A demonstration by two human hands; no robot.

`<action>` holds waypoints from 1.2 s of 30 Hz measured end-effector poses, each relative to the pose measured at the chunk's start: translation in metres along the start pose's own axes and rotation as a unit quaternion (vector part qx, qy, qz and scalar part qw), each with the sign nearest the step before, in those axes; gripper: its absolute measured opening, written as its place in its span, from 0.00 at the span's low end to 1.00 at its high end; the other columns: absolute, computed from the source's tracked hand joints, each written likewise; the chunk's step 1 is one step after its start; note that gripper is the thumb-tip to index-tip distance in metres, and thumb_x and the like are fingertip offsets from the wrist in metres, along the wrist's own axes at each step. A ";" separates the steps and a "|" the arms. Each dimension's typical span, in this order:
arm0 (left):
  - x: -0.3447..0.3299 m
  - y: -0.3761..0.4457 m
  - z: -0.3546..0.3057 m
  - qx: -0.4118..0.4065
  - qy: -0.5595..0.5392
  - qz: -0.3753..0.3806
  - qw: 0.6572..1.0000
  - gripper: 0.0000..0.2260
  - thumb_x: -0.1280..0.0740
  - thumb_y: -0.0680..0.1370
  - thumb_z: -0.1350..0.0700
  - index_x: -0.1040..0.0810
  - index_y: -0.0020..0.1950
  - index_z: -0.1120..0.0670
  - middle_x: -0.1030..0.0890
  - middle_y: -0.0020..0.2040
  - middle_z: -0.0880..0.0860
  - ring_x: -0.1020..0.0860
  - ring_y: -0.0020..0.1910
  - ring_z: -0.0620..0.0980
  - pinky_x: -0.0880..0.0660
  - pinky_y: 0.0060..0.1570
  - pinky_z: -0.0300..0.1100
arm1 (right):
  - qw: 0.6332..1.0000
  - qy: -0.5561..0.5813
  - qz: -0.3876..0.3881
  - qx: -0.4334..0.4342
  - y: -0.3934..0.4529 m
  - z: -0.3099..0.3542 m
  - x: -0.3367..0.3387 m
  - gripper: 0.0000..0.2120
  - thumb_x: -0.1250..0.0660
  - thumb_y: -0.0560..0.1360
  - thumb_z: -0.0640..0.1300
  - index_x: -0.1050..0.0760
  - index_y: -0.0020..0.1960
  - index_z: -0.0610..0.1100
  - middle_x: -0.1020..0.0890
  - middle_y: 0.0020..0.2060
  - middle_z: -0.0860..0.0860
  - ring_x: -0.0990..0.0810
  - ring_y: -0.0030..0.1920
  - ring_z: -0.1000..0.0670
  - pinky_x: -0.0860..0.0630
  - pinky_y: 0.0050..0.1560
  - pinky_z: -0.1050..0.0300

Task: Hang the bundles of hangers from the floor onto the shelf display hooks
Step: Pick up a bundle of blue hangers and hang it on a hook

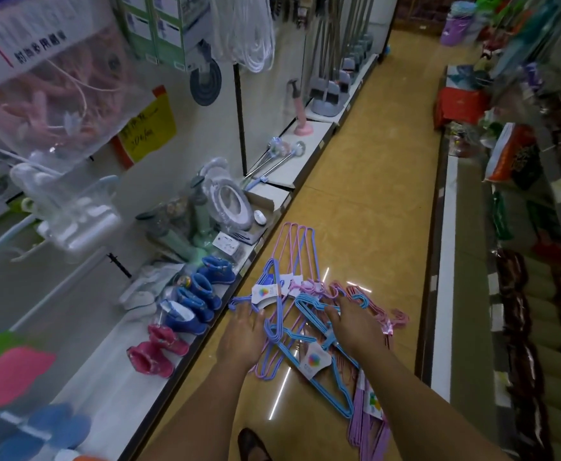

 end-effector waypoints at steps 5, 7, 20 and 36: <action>-0.003 0.053 0.018 0.043 0.005 0.018 0.999 0.26 0.51 0.82 0.43 0.46 0.78 0.53 0.42 0.77 0.54 0.41 0.75 0.53 0.40 0.70 0.49 | 0.999 0.015 0.031 0.000 0.059 0.015 -0.021 0.21 0.49 0.82 0.56 0.34 0.69 0.46 0.25 0.64 0.46 0.26 0.63 0.44 0.29 0.55 0.53; -0.008 0.071 0.028 0.051 0.001 0.019 0.999 0.27 0.50 0.82 0.42 0.47 0.78 0.53 0.42 0.77 0.53 0.40 0.75 0.53 0.40 0.70 0.50 | 0.999 0.007 0.039 -0.003 0.081 0.018 -0.032 0.22 0.49 0.82 0.57 0.34 0.70 0.46 0.25 0.65 0.46 0.26 0.64 0.45 0.29 0.56 0.52; -0.111 0.189 0.116 0.119 -0.005 0.024 0.993 0.26 0.51 0.82 0.44 0.46 0.78 0.54 0.44 0.78 0.52 0.42 0.76 0.51 0.42 0.71 0.46 | 0.994 -0.046 0.093 0.036 0.218 -0.010 -0.167 0.18 0.49 0.81 0.57 0.29 0.61 0.46 0.21 0.54 0.46 0.22 0.55 0.44 0.25 0.53 0.49; -0.318 0.364 0.276 0.145 -0.019 0.046 0.988 0.25 0.51 0.83 0.47 0.46 0.78 0.57 0.43 0.78 0.55 0.42 0.76 0.52 0.44 0.71 0.42 | 0.977 -0.085 0.183 0.062 0.374 -0.101 -0.444 0.23 0.49 0.82 0.55 0.34 0.66 0.39 0.25 0.61 0.39 0.25 0.60 0.39 0.28 0.53 0.50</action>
Point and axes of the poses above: each hand's wrist, its own y-axis towards the middle knuckle, its own x-axis out of the back of the hand, z = x × y, the point moved 3 cm from there along y, towards the middle knuckle
